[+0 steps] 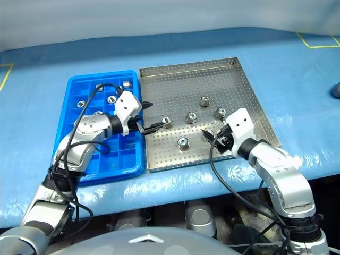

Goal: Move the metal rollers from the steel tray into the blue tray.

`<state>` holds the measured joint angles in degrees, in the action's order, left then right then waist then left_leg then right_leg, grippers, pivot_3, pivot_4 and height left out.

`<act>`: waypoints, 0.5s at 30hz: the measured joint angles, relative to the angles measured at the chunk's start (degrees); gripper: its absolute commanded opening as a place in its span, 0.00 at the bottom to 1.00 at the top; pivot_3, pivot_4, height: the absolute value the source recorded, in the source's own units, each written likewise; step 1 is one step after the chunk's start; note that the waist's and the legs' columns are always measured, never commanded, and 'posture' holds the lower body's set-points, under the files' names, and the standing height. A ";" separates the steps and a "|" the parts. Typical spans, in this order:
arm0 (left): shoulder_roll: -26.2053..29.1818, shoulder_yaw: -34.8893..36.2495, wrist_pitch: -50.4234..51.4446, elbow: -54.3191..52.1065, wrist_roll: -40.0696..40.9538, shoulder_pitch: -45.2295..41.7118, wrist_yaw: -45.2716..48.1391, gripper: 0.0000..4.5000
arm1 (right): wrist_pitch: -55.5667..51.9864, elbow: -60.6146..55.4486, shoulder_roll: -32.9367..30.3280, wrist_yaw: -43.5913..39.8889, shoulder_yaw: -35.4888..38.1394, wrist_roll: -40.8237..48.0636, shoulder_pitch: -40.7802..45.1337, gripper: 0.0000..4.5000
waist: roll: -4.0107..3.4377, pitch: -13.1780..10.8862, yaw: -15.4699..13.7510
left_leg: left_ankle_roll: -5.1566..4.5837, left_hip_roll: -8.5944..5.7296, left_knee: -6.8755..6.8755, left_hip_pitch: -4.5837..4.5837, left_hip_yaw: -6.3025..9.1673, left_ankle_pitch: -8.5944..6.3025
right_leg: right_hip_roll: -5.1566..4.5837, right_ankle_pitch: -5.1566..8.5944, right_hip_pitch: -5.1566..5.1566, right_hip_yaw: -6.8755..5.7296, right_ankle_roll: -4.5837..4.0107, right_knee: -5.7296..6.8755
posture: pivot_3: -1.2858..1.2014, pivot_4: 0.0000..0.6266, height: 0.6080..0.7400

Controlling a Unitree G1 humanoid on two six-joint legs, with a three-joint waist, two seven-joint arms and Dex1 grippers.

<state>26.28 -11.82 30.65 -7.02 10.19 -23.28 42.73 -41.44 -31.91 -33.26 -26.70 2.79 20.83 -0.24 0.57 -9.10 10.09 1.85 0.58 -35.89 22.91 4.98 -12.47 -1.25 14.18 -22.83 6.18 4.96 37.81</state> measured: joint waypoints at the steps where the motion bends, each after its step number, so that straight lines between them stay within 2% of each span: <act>1: 0.00 0.00 0.28 0.00 -0.02 0.00 -0.12 1.00 | 0.00 0.01 0.04 0.07 -0.02 -0.06 -0.03 0.85 | 0.00 0.00 -0.01 | 0.00 0.00 0.00 0.00 0.00 0.00 | 0.00 0.00 0.00 0.00 0.00 0.00 | 0.44 0.24 1.00; 15: -0.18 -0.03 2.92 -0.46 -0.02 0.16 -1.47 1.00 | -0.01 0.14 1.30 0.53 -0.76 -0.40 0.49 0.85 | 0.00 0.00 -0.07 | 0.00 0.00 -0.01 0.00 0.00 0.00 | 0.00 0.00 0.00 0.00 0.00 0.01 | 0.44 0.24 1.00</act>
<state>26.10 -11.84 33.57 -7.48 10.17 -23.11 41.26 -41.46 -31.77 -31.96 -26.16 2.03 20.42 0.25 0.56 -9.10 10.02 1.85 0.58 -35.90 22.90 4.98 -12.47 -1.25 14.17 -22.83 6.19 4.96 37.82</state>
